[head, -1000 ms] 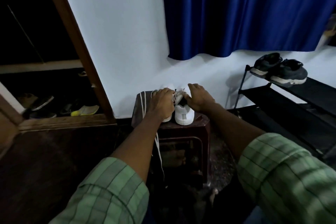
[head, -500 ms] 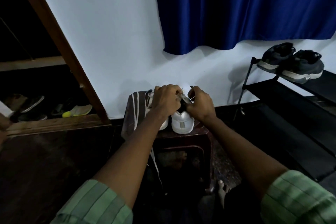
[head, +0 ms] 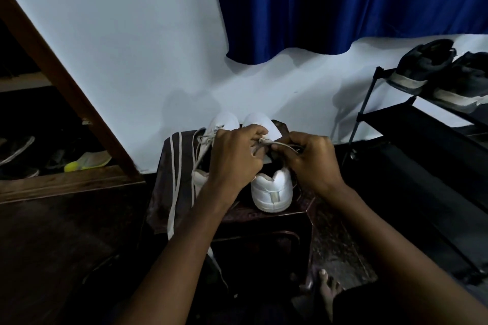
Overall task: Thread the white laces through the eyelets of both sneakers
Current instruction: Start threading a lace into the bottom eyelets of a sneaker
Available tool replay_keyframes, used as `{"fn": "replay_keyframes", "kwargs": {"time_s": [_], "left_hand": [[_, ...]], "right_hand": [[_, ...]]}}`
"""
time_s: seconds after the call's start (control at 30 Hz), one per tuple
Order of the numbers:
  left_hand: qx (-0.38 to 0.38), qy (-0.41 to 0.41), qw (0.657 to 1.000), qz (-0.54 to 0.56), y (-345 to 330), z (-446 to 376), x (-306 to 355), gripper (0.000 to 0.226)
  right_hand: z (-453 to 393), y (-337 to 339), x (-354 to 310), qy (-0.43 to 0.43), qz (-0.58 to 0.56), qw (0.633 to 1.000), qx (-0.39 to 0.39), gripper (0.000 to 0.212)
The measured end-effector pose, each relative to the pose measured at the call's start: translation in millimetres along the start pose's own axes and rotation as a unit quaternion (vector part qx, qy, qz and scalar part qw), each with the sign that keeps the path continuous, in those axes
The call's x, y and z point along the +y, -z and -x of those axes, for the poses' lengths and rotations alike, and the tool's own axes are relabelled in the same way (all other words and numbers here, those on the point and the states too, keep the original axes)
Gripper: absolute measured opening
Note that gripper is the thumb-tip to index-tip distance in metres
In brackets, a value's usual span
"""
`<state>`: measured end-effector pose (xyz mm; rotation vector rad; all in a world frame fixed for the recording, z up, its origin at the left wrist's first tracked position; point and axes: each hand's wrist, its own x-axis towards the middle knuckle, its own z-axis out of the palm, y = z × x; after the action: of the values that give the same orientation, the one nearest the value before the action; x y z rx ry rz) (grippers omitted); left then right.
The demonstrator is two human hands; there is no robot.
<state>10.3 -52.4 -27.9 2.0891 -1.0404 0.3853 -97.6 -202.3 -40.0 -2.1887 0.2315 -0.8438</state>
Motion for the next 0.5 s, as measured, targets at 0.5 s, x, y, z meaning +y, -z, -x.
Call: {"fn": "replay_keyframes", "kwargs": {"time_s": [0.5], "left_hand": [[-0.063, 0.044, 0.997, -0.003, 18, -11, 4, 0.017]], "right_hand": [[-6, 13, 2, -0.064, -0.238, 0.955, -0.165, 0.030]]}}
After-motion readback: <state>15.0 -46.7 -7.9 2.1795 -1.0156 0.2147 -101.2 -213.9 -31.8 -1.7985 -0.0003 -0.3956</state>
